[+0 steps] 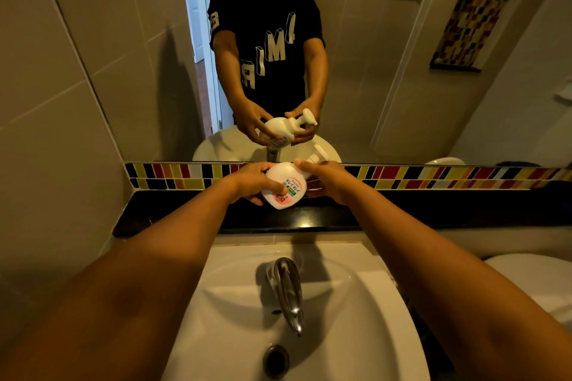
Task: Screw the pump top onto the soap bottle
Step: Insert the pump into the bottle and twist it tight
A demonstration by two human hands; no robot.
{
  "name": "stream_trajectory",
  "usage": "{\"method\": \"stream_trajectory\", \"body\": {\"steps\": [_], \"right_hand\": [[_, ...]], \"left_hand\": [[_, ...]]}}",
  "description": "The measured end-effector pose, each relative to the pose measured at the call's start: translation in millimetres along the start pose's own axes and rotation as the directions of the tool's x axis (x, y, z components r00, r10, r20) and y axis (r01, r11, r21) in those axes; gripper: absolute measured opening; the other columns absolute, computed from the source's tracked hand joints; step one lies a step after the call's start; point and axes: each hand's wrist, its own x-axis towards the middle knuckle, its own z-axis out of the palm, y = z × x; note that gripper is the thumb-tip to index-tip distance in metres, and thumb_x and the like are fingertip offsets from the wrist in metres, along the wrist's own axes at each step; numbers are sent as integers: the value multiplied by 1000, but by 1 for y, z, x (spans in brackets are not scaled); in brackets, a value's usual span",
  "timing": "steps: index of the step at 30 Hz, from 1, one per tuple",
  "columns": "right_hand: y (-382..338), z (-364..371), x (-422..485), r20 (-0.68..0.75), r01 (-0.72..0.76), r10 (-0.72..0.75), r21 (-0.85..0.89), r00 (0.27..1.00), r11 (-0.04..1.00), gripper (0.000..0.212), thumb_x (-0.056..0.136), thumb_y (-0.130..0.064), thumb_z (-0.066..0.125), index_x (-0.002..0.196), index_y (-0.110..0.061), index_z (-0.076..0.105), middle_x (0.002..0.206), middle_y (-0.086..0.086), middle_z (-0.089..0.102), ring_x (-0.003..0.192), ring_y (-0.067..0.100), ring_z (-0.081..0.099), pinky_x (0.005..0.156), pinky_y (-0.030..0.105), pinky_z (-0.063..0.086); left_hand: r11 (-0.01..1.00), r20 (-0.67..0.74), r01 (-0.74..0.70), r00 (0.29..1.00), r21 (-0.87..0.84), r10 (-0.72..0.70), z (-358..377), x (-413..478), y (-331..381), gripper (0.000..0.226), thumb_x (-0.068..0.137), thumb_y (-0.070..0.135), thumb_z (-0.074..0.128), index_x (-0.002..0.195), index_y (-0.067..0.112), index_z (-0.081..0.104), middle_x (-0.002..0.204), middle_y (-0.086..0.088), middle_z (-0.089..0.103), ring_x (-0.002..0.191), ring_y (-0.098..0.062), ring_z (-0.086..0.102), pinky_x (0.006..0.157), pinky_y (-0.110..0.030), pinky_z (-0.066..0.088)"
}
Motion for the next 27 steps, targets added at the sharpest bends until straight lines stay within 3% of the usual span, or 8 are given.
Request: {"method": "stream_trajectory", "body": {"steps": [3, 7, 13, 19, 24, 27], "right_hand": [[2, -2, -2, 37, 1, -2, 24, 999, 1000, 37, 87, -43, 67, 112, -18, 58, 111, 12, 70, 107, 32, 66, 98, 49, 51], [3, -9, -1, 85, -19, 13, 65, 996, 998, 28, 89, -17, 65, 115, -15, 58, 111, 12, 70, 108, 31, 66, 100, 49, 50], [0, -1, -4, 62, -15, 17, -23, 998, 1000, 44, 89, -43, 65, 120, -13, 57, 108, 10, 71, 104, 29, 66, 88, 42, 53], [1, -4, 1, 97, -15, 12, 27, 995, 1000, 23, 93, -21, 60, 116, -19, 58, 112, 10, 68, 108, 29, 64, 96, 45, 51], [0, 0, -2, 67, 2, -2, 5, 998, 1000, 36, 89, -41, 66, 112, -14, 62, 113, 13, 70, 108, 31, 64, 92, 43, 52], [1, 0, -3, 85, 12, -14, 24, 996, 1000, 34, 90, -43, 62, 115, -20, 60, 112, 11, 68, 107, 31, 64, 85, 39, 53]], "left_hand": [[1000, -2, 4, 1000, 8, -4, 1, 0, 0, 60, 78, 27, 78, 132, 25, 52, 118, -5, 66, 104, -23, 65, 75, -36, 60], [1000, 3, 8, 1000, -15, -8, -1, 0, 0, 60, 79, 25, 77, 133, 25, 51, 119, -5, 65, 103, -22, 64, 73, -34, 59], [999, 11, 10, 1000, -40, -9, 3, -3, -2, 52, 79, 25, 77, 125, 28, 55, 110, -2, 67, 101, -20, 66, 78, -38, 60], [992, 12, 37, 999, -119, -36, 0, -4, -3, 53, 79, 25, 77, 127, 25, 55, 109, -2, 69, 100, -21, 68, 74, -35, 61], [991, 36, 36, 999, -127, -32, -1, -4, 0, 53, 79, 25, 77, 128, 24, 55, 112, -4, 70, 101, -23, 69, 71, -34, 60], [990, 41, 42, 998, -133, -37, -1, -4, 0, 52, 80, 26, 76, 128, 25, 56, 111, -4, 70, 100, -22, 70, 71, -34, 61]]}}
